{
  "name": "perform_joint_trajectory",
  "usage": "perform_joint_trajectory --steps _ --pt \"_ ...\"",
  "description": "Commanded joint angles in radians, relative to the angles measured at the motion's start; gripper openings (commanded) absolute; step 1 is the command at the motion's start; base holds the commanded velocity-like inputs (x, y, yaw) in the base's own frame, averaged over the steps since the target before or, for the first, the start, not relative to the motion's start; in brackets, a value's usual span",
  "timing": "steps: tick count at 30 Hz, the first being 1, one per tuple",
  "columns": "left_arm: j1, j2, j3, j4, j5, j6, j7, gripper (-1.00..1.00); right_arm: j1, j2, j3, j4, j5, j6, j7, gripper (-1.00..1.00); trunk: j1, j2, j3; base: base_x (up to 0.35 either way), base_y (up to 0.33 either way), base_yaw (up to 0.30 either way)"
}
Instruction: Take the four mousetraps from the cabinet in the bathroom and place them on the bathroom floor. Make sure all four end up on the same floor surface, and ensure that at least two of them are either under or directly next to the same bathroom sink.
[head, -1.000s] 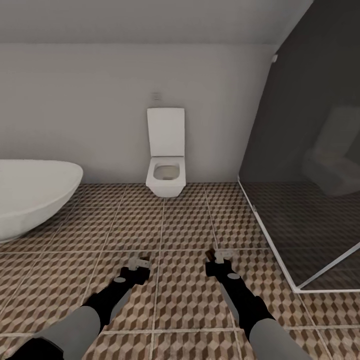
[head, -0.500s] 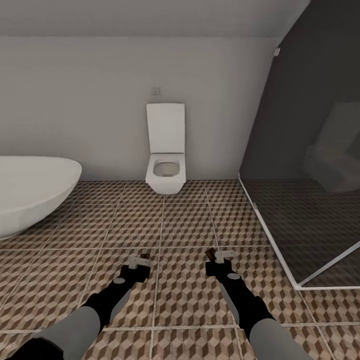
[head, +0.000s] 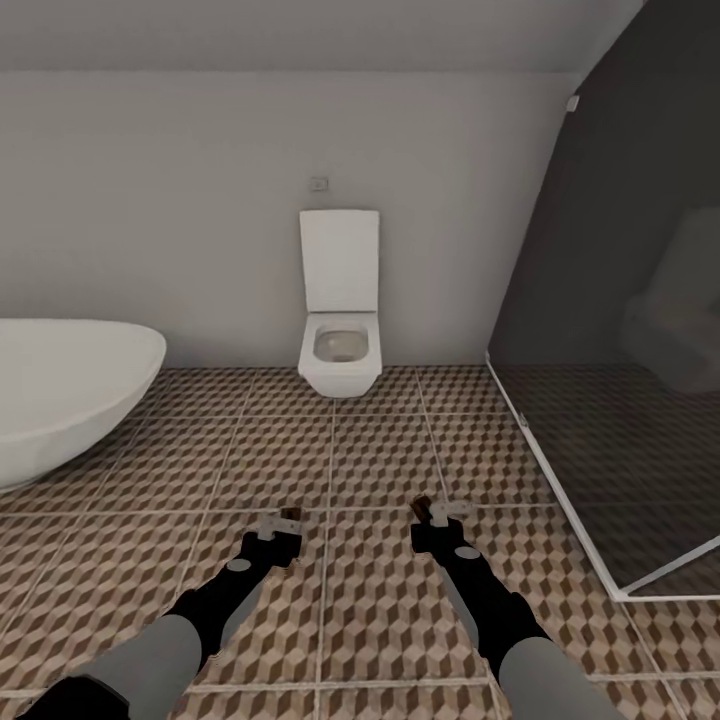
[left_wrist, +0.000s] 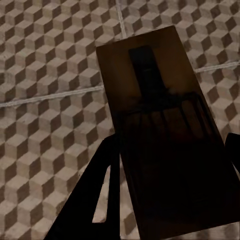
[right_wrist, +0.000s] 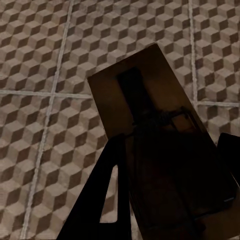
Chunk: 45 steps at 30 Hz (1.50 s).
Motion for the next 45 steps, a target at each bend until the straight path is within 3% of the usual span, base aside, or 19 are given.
perform_joint_trajectory --steps 1,15,35,45 --pt "-0.001 0.000 -0.009 0.001 0.008 -0.004 0.007 -1.00 0.000 0.000 0.003 -0.002 0.004 0.007 -0.004 -1.00 0.000 0.000 -0.001 0.267 0.213 0.000" --pt "-0.001 -0.001 -0.009 0.003 0.008 -0.004 0.007 -1.00 0.000 0.000 0.003 -0.002 0.004 0.007 -0.004 -1.00 0.000 0.000 -0.001 0.295 0.173 0.000" --pt "-0.001 -0.001 -0.010 0.005 0.008 -0.007 0.007 -1.00 0.000 0.000 0.003 -0.002 0.004 0.007 -0.004 -1.00 0.000 0.000 -0.001 0.340 0.010 0.000" --pt "-0.001 -0.001 -0.010 0.006 0.008 -0.011 0.007 -1.00 -0.001 0.000 0.003 -0.002 0.004 0.007 -0.004 -1.00 0.000 0.000 -0.001 0.068 0.000 0.000"
